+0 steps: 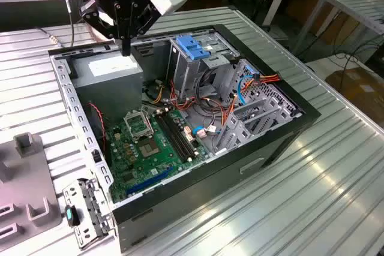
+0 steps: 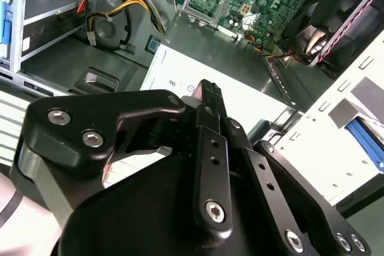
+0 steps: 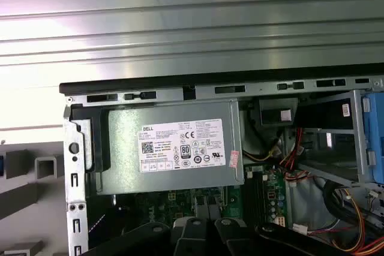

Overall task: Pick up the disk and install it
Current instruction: 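Reach for the disk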

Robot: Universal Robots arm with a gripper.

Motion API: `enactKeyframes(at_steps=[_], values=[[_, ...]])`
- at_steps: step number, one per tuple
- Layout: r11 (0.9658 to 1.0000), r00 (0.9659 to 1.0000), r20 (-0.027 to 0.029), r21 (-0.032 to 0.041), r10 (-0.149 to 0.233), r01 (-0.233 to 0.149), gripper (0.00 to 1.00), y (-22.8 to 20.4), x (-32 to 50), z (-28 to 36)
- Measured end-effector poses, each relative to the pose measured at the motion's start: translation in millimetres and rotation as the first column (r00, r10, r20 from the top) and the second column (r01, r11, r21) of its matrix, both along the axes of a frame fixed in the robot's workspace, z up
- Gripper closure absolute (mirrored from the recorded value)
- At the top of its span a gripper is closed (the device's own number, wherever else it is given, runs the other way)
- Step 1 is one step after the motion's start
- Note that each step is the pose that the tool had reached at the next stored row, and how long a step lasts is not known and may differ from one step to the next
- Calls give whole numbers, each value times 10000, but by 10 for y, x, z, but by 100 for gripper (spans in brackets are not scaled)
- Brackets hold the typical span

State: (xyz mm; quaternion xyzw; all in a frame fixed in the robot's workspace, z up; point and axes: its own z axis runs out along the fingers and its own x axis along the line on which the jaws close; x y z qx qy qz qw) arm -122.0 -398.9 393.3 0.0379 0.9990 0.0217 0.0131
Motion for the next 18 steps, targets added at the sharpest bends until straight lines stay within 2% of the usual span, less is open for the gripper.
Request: enactKeyframes(at_steps=[18], values=[[10000, 10000, 0, -1, 0, 0, 89, 0, -57, -1]])
